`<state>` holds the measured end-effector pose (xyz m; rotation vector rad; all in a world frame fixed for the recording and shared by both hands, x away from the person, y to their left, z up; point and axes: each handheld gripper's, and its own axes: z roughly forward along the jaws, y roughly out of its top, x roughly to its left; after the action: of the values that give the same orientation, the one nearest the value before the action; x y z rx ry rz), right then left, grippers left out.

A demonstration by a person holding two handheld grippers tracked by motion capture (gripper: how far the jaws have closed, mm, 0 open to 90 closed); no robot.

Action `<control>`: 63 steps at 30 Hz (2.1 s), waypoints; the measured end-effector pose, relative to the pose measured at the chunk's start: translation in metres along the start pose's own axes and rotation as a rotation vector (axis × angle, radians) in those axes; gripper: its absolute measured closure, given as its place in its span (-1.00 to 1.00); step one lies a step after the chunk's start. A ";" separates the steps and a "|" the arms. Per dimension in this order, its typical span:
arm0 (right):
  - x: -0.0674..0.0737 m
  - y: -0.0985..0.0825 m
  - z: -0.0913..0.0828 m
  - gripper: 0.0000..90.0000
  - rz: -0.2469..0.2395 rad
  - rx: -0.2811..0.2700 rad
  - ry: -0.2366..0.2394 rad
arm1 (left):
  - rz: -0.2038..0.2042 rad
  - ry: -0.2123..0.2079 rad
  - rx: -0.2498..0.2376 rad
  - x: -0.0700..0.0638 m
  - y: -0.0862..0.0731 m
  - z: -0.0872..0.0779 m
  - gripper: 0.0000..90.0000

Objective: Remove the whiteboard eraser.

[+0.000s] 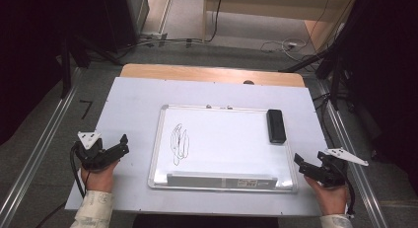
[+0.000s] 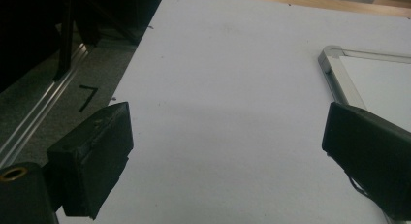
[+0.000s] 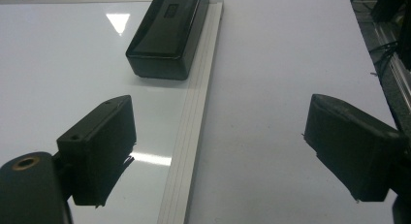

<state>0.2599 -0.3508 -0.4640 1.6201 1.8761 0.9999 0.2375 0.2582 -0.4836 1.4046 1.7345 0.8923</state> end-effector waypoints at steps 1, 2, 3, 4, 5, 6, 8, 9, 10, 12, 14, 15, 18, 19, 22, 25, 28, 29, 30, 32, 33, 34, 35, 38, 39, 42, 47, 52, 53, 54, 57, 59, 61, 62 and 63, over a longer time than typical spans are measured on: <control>0.001 0.000 0.001 -0.78 0.004 0.006 0.004 | -0.004 -0.001 0.001 0.000 0.000 0.001 -0.90; 0.002 0.000 0.002 -0.78 0.002 0.008 0.004 | -0.007 -0.002 0.004 0.000 0.000 0.001 -0.90; 0.005 0.001 0.004 -0.78 -0.011 0.013 -0.003 | -0.009 -0.003 0.005 0.000 0.000 0.002 -0.90; 0.006 0.001 0.004 -0.78 -0.011 0.011 -0.005 | -0.007 -0.004 0.006 0.000 -0.001 0.002 -0.90; 0.007 0.002 0.005 -0.78 -0.015 0.010 -0.005 | -0.007 -0.005 0.006 0.000 -0.001 0.002 -0.90; 0.008 0.003 0.006 -0.78 -0.011 0.009 -0.007 | -0.006 -0.007 0.007 0.000 -0.001 0.002 -0.90; 0.008 0.004 0.008 -0.78 -0.011 0.008 -0.005 | -0.008 -0.010 0.010 0.001 -0.002 0.003 -0.90; 0.010 0.005 0.009 -0.78 -0.010 0.006 -0.007 | -0.007 -0.013 0.013 0.001 -0.001 0.004 -0.90; 0.011 0.007 0.011 -0.78 -0.011 0.005 -0.014 | -0.014 -0.015 0.013 0.002 -0.001 0.004 -0.90; 0.015 0.011 0.015 -0.78 -0.014 0.006 -0.015 | -0.015 -0.017 0.016 0.002 -0.001 0.006 -0.90; 0.017 0.013 0.017 -0.78 -0.023 0.005 -0.011 | -0.014 -0.020 0.017 0.001 -0.001 0.006 -0.90; 0.017 0.013 0.017 -0.78 -0.023 0.005 -0.011 | -0.012 -0.020 0.016 0.001 -0.001 0.005 -0.90; 0.023 0.016 0.024 -0.78 -0.031 0.012 -0.008 | -0.013 -0.022 0.013 0.001 -0.001 0.004 -0.90; 0.025 0.018 0.026 -0.79 -0.037 0.013 -0.006 | -0.010 -0.022 0.013 0.001 -0.001 0.004 -0.90; 0.029 0.024 0.034 -0.78 -0.041 0.012 0.000 | -0.010 -0.022 0.015 -0.001 -0.001 0.004 -0.90; 0.036 0.032 0.045 -0.78 -0.045 0.010 0.001 | -0.010 -0.026 0.008 -0.002 0.000 0.004 -0.90; 0.043 0.043 0.058 -0.77 -0.049 0.015 -0.011 | -0.006 -0.030 0.011 -0.003 0.000 0.005 -0.90; 0.045 0.047 0.063 -0.77 -0.046 0.018 -0.020 | -0.008 -0.031 0.011 -0.004 0.000 0.005 -0.90; 0.046 0.051 0.068 -0.77 -0.045 0.020 -0.023 | -0.006 -0.033 0.012 -0.004 0.000 0.005 -0.90; 0.047 0.054 0.073 -0.77 -0.037 0.020 -0.024 | -0.005 -0.036 0.011 -0.004 0.000 0.006 -0.90; 0.049 0.058 0.078 -0.77 -0.036 0.021 -0.030 | -0.005 -0.036 0.011 -0.004 0.000 0.006 -0.90; 0.051 0.065 0.089 -0.74 -0.036 0.018 -0.045 | -0.006 -0.036 0.011 -0.004 0.000 0.006 -0.90; 0.051 0.065 0.089 -0.74 -0.036 0.018 -0.045 | -0.007 -0.036 0.011 -0.003 0.000 0.006 -0.90; 0.056 0.074 0.105 -0.71 -0.042 0.022 -0.069 | -0.010 -0.040 0.012 -0.002 0.000 0.006 -0.90; 0.057 0.076 0.111 -0.70 -0.042 0.028 -0.076 | -0.012 -0.038 0.012 -0.002 0.000 0.006 -0.90; 0.058 0.083 0.124 -0.56 -0.034 0.034 -0.093 | -0.013 -0.040 0.010 -0.002 0.000 0.006 -0.90; 0.053 0.093 0.139 -0.43 0.007 0.073 -0.104 | -0.014 -0.044 0.010 -0.001 0.000 0.006 -0.90; 0.050 0.093 0.151 -0.31 0.010 0.126 -0.133 | -0.015 -0.046 0.012 -0.001 0.000 0.006 -0.90; 0.050 0.093 0.151 -0.31 0.010 0.126 -0.133 | -0.014 -0.047 0.014 -0.001 0.000 0.006 -0.90; 0.050 0.093 0.153 -0.28 0.010 0.134 -0.131 | -0.016 -0.048 0.013 -0.001 0.000 0.006 -0.90; 0.051 0.091 0.154 -0.20 0.001 0.129 -0.126 | -0.017 -0.046 0.012 -0.001 0.001 0.006 -0.90; 0.051 0.091 0.154 -0.19 -0.004 0.123 -0.119 | -0.017 -0.047 0.012 -0.001 0.001 0.006 -0.90; 0.051 0.091 0.154 -0.18 -0.002 0.122 -0.118 | -0.018 -0.048 0.012 -0.001 0.000 0.006 -0.90; 0.052 0.091 0.153 -0.15 -0.011 0.120 -0.119 | -0.019 -0.048 0.011 -0.001 0.000 0.006 -0.90; 0.052 0.091 0.153 -0.15 -0.011 0.120 -0.119 | -0.019 -0.048 0.011 -0.001 0.000 0.006 -0.90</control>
<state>0.4216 -0.2628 -0.4845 1.6964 1.8941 0.7813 0.2429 0.2579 -0.4860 1.4033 1.7164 0.8339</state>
